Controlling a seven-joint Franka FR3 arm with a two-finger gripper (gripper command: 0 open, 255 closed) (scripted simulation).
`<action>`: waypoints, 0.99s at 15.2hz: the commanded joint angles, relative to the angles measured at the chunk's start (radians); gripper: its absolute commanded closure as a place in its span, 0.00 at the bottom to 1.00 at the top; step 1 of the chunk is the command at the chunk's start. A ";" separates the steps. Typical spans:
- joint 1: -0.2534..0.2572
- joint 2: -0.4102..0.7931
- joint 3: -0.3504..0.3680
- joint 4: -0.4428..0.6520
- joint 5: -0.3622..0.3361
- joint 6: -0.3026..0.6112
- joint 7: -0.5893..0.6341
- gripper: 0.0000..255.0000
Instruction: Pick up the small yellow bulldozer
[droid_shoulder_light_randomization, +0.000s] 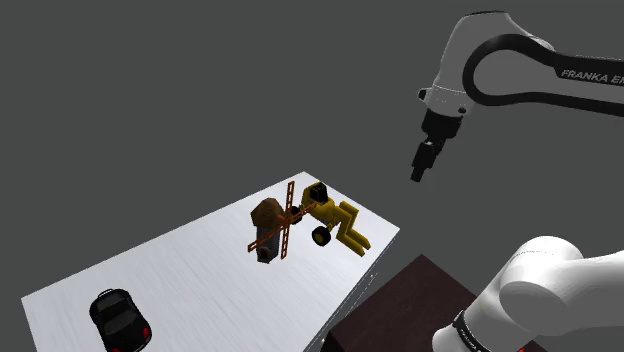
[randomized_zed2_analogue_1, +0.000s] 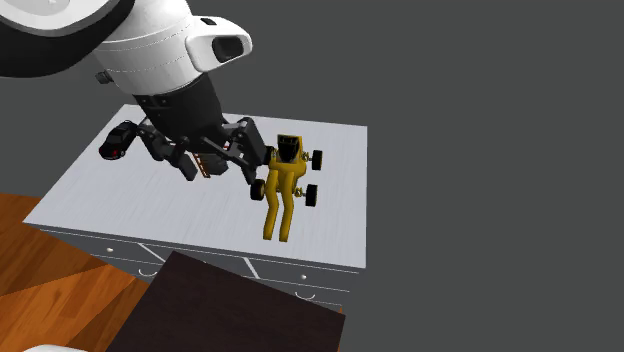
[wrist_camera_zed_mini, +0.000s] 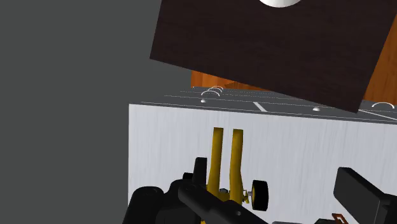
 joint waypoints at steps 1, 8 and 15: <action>0.000 0.000 0.000 0.000 0.000 0.000 0.000 0.00; -0.014 0.153 -0.020 -0.106 -0.002 0.270 0.009 0.00; -0.029 0.381 -0.036 -0.138 -0.003 0.542 0.016 0.00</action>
